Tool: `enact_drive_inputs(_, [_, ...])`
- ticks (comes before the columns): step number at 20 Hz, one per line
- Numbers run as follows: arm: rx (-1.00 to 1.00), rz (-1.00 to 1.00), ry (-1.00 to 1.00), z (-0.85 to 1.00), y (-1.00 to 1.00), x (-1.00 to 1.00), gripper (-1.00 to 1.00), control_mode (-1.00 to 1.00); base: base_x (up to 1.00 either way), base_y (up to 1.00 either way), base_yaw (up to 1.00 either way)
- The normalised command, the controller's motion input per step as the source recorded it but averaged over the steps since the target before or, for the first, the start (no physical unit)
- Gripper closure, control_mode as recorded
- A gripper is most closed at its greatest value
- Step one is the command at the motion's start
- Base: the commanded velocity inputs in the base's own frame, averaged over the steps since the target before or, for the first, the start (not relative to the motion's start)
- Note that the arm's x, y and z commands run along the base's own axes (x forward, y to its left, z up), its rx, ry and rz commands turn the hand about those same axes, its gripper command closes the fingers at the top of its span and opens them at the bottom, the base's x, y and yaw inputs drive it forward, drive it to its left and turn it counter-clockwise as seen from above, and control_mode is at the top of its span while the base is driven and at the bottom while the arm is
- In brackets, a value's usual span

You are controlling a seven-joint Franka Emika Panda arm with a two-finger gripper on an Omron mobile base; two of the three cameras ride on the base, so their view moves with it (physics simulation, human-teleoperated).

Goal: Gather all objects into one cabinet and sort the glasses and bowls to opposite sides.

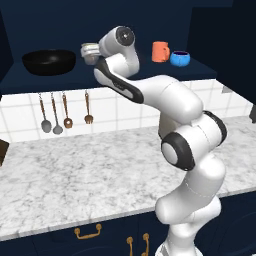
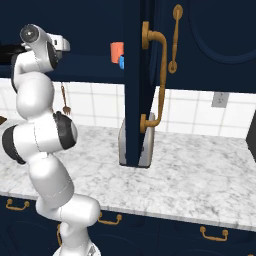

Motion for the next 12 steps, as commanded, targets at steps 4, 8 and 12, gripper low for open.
enact_drive_inputs(4, [0.00,0.00,0.01,0.00,0.14,0.10,-1.00,-1.00,0.00,0.00,0.00])
enact_drive_inputs(8, [0.00,0.00,0.01,0.00,0.10,0.10,-1.00,-1.00,0.00,0.00,0.00])
enact_drive_inputs(12, [0.00,0.00,0.00,0.00,0.01,0.17,-1.00,-1.00,0.00,0.00,0.00])
